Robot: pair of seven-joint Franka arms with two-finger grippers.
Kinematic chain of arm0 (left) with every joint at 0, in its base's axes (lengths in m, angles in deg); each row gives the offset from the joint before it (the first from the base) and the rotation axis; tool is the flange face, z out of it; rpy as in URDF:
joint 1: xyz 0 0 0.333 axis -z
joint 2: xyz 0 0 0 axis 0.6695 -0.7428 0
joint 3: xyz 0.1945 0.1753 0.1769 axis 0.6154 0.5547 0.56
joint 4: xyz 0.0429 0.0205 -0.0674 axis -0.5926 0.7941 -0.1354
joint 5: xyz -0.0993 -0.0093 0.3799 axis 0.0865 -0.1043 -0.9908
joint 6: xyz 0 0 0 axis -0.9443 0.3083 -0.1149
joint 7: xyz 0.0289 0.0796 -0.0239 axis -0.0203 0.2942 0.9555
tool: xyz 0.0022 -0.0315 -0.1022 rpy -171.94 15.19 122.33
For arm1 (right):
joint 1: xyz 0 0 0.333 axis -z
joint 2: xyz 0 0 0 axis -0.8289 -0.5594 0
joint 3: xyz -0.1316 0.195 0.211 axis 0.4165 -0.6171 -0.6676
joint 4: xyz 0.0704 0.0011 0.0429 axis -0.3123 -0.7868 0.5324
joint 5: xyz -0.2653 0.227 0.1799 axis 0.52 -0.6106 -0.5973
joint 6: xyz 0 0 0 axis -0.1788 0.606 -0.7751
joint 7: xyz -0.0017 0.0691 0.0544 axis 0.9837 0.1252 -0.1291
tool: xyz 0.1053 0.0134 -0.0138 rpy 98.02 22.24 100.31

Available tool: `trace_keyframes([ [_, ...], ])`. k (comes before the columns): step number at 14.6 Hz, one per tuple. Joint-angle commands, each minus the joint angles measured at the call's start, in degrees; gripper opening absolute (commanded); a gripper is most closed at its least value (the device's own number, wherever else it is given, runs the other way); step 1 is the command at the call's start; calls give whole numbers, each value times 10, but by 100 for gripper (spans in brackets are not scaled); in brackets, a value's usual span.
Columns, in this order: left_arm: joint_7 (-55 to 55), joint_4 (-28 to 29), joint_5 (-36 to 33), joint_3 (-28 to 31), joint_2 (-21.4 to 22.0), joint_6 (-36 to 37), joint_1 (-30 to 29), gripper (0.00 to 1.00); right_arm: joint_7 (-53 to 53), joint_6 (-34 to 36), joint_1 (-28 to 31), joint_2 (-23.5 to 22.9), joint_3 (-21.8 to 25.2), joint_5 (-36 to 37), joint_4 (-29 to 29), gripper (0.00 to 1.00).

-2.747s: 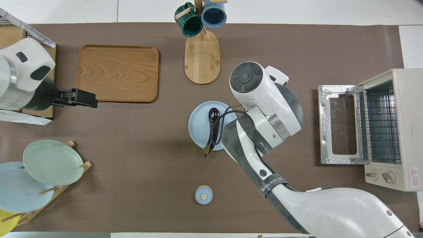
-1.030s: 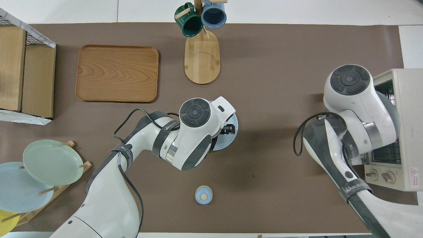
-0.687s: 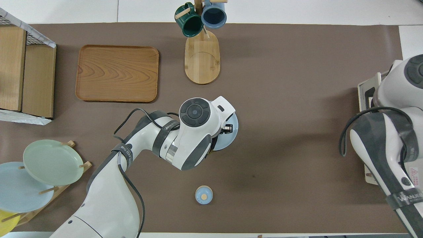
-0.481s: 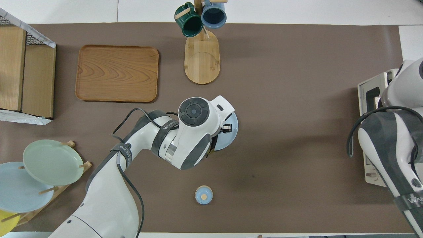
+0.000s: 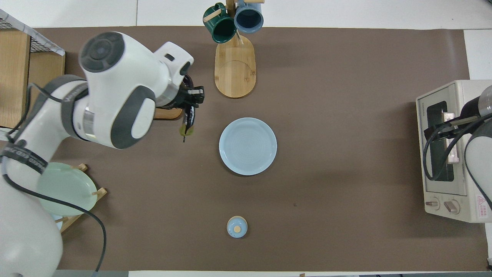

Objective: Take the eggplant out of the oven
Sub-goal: 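Carry the eggplant to the wooden tray with the left gripper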

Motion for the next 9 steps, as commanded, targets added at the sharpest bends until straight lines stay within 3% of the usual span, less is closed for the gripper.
trace_keyframes([
  [1, -57, -18, -38, -7, -39, 9, -80, 0, 11, 14, 8, -3, -3, -28, 7, 100],
  [2, -85, -31, -47, -7, -57, 2, -100, 0, 15, 12, 3, -5, -3, -27, 11, 100],
  [4, -139, -114, -51, -7, -137, 3, -130, 0, 15, 16, -5, -20, 3, -20, 26, 100],
  [6, -148, -166, -73, -7, -197, -17, -133, 0, 15, 21, -4, -28, 5, -27, 43, 100],
  [9, -151, -128, -89, -7, -194, -81, -141, 0, 36, 21, -4, -27, 5, -28, 40, 100],
])
